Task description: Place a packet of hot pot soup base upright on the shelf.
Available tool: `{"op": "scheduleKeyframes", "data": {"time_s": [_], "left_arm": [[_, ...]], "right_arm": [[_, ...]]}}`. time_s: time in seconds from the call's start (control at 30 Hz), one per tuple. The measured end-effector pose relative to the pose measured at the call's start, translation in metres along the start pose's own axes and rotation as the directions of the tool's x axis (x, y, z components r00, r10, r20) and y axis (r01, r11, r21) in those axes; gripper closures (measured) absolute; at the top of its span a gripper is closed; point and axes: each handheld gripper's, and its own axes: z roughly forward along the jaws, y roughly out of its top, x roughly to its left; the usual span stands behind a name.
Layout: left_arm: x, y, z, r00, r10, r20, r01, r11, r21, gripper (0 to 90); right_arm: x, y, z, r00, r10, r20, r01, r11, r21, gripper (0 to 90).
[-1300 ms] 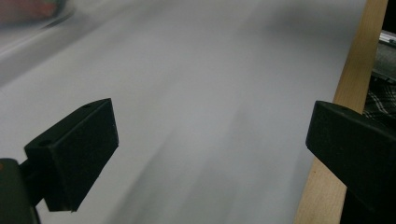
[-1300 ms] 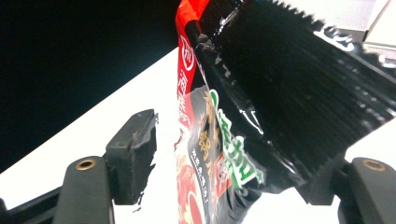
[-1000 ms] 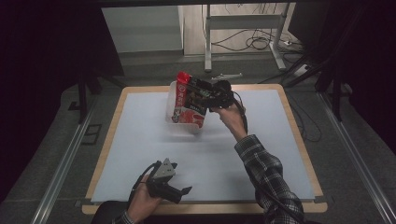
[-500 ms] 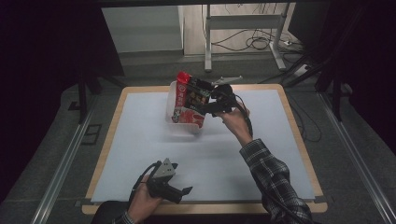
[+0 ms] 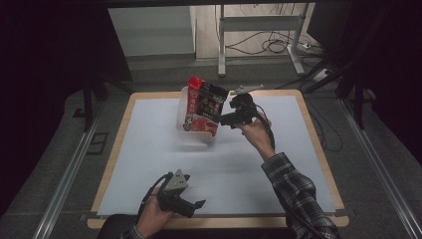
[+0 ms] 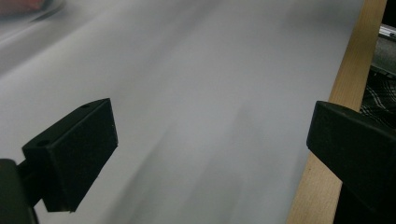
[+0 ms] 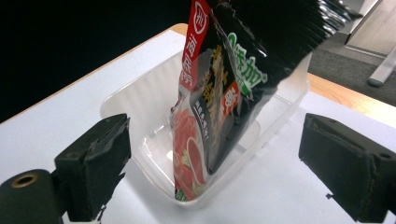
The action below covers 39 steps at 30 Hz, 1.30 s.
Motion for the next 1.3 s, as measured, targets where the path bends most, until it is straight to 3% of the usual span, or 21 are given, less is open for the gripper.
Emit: {"op": "scheduleKeyframes", "data": {"time_s": [0.3,0.57,0.73,0.87,1.3], "left_arm": [[-0.001,0.0,0.001,1.0,0.007,-0.002,-0.007,0.9999,0.009,1.7],[-0.001,0.0,0.001,0.9999,0.015,-0.005,-0.015,0.9998,0.012,1.6],[-0.002,0.0,0.001,0.9998,0.017,-0.006,-0.017,0.9998,0.015,1.6],[-0.002,0.0,0.002,0.9998,0.02,-0.004,-0.02,0.9996,0.017,1.5],[-0.001,-0.001,0.003,0.9998,0.02,-0.004,-0.02,0.9997,0.014,0.5]], "right_arm": [[0.002,-0.005,-0.013,1.0,-0.004,0.003,0.004,1.0,-0.006,7.1],[0.005,-0.015,-0.023,0.9993,-0.015,0.033,0.016,1.0,-0.006,5.8],[0.005,-0.025,-0.028,0.9991,-0.023,0.036,0.022,1.0,0.012,4.9],[0.008,-0.034,-0.032,0.9973,-0.058,0.044,0.057,0.998,0.036,3.8],[0.015,-0.062,-0.043,0.9956,-0.083,0.044,0.081,0.996,0.044,0.0]]}}
